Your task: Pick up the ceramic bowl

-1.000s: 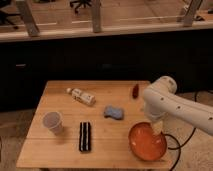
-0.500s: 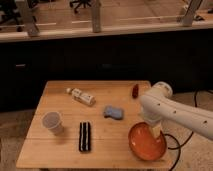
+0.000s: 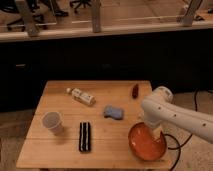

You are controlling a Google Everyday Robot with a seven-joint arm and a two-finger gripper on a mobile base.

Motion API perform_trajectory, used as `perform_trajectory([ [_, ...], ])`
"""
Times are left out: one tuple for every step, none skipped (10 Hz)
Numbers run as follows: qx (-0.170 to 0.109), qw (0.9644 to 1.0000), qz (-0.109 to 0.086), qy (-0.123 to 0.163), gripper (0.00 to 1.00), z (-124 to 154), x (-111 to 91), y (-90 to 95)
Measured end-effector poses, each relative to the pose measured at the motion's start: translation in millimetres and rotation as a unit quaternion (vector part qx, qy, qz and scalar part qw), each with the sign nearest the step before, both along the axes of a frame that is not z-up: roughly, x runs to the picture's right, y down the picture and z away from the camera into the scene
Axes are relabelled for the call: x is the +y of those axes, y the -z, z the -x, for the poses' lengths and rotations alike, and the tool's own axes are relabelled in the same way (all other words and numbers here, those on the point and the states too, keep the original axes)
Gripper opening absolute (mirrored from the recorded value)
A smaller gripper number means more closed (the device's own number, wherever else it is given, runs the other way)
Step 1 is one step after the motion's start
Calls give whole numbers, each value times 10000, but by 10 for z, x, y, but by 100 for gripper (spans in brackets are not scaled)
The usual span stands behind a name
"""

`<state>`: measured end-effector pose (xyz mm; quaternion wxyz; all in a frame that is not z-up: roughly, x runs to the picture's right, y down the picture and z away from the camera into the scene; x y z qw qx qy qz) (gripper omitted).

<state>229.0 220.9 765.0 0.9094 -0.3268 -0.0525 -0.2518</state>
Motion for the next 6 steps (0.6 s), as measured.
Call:
perform_trajectory([
  [-31, 10000, -1, -4, 80, -14, 29, -32],
  [-76, 10000, -13, 6, 80, -23, 66, -77],
  [-146, 9999, -38, 8, 80, -21, 101, -123],
  [-205, 9998, -67, 23, 80, -40, 127, -161],
  [-259, 9996, -88, 37, 80, -53, 157, -198],
  [-280, 9995, -105, 58, 80, -77, 167, -219],
])
